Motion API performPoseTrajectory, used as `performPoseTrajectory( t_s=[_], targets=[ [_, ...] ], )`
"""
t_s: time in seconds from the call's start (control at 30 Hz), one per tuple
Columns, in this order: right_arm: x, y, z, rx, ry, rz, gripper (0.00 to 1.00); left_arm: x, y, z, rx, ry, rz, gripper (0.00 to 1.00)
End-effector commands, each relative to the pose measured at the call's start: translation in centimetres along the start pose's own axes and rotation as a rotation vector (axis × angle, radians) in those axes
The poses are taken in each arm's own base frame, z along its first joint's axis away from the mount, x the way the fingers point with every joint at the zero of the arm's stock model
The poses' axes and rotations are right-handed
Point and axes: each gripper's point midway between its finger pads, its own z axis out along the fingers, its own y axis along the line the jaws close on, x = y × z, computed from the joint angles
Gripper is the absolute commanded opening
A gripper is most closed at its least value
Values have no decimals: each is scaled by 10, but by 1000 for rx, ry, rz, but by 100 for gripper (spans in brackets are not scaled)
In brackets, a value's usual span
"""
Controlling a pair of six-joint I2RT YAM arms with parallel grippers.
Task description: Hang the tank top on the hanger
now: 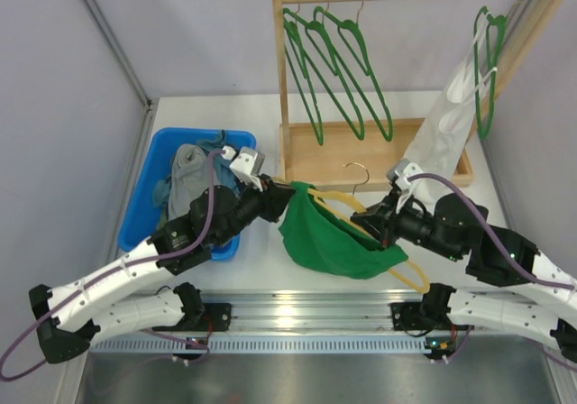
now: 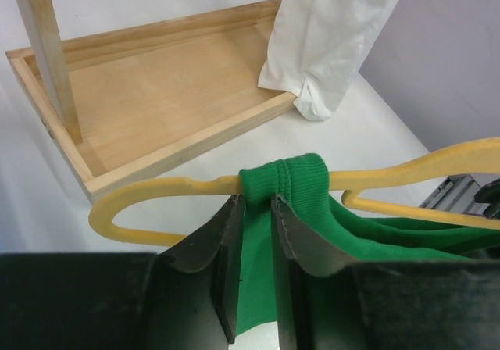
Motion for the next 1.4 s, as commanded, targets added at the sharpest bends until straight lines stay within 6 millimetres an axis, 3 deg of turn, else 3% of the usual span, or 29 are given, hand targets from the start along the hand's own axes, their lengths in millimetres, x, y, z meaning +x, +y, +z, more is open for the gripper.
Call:
performPoseTrajectory(
  t_s=[0.0, 0.07, 0.17, 0.43, 0.63, 0.7, 0.73, 0.93, 1.13, 1.37],
  targets=[
    [-38, -1, -18, 10, -121, 34, 0, -18, -11, 2, 38, -33, -3, 27],
    [-38, -2, -20, 14, -123, 41, 0, -21, -13, 2, 43, -41, -4, 43],
    [-36, -6, -26, 31, -120, 53, 0, -30, -18, 0, 58, -49, 4, 53],
    [-14, -31, -45, 152, -89, 111, 0, -52, -28, -4, 81, -67, 19, 59],
    [-8, -67, -73, 366, -67, 188, 0, -59, -31, -8, 95, -75, 25, 60],
    [-12, -86, -82, 505, -67, 219, 0, -61, -32, -10, 100, -78, 27, 60],
    [-5, -93, -88, 558, -30, 208, 0, -63, -33, -11, 103, -82, 28, 60],
    [-31, -112, -102, 717, -90, 234, 0, -69, -33, -18, 108, -93, 43, 60],
    [-61, -114, -93, 769, -125, 180, 0, -70, -31, -21, 110, -96, 68, 60],
    [-73, -124, -58, 765, -55, 135, 0, -68, -27, -24, 105, -96, 103, 62]
  ],
)
